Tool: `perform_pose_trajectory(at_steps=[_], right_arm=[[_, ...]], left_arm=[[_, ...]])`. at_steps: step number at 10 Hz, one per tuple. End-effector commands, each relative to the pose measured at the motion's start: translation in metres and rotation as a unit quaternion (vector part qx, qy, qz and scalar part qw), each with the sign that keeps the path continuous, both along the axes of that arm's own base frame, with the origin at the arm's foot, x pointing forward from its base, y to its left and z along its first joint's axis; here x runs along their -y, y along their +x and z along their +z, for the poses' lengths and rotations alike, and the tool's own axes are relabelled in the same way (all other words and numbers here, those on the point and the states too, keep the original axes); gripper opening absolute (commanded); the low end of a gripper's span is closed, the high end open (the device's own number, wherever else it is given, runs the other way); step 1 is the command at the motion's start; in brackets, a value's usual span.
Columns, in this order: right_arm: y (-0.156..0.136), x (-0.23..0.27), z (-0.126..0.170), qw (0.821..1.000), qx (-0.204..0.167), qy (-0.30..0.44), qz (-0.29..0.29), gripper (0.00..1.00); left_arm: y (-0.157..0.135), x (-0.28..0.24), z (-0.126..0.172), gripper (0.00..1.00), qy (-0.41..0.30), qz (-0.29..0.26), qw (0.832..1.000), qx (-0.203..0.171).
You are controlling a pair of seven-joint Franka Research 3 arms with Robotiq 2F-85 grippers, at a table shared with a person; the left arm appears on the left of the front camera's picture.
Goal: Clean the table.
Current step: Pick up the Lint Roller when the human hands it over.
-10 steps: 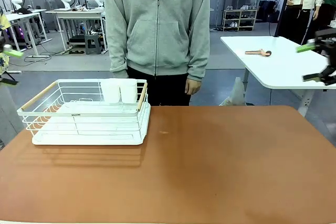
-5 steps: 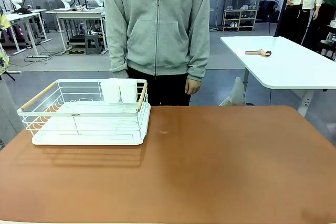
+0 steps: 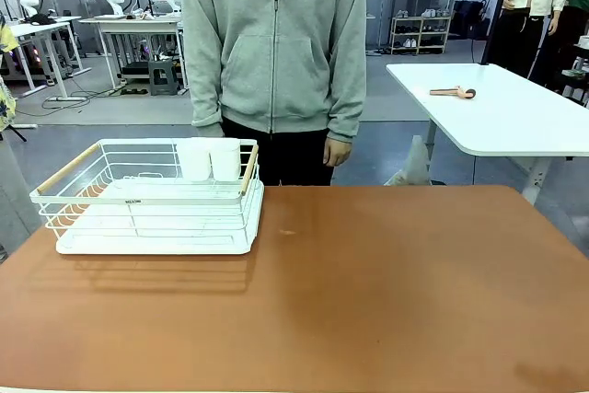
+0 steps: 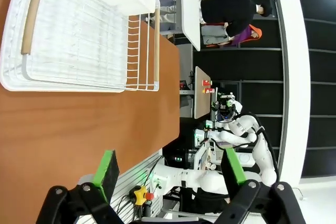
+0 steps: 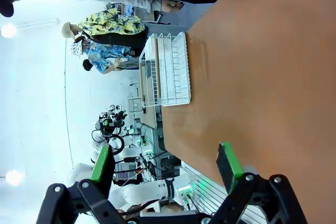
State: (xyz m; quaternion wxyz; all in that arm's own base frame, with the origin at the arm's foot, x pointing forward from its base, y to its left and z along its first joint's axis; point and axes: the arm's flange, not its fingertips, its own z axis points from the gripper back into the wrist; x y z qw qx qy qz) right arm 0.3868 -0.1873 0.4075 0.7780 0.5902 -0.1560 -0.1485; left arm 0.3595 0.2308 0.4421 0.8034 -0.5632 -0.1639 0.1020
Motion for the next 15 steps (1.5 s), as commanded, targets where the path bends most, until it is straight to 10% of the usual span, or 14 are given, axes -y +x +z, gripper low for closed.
perform_pose_trajectory(at_steps=[1,15], right_arm=[[-0.0002,0.0000,0.0016,1.000,0.002,0.000,0.000,1.00],[-0.0002,0.0000,0.0016,1.000,0.002,0.000,0.000,1.00]], left_arm=[[-0.0076,-0.0048,0.0008,1.00,-0.002,0.006,1.000,0.002],[-0.0076,-0.0048,0.0008,1.00,-0.002,0.006,1.000,0.002]])
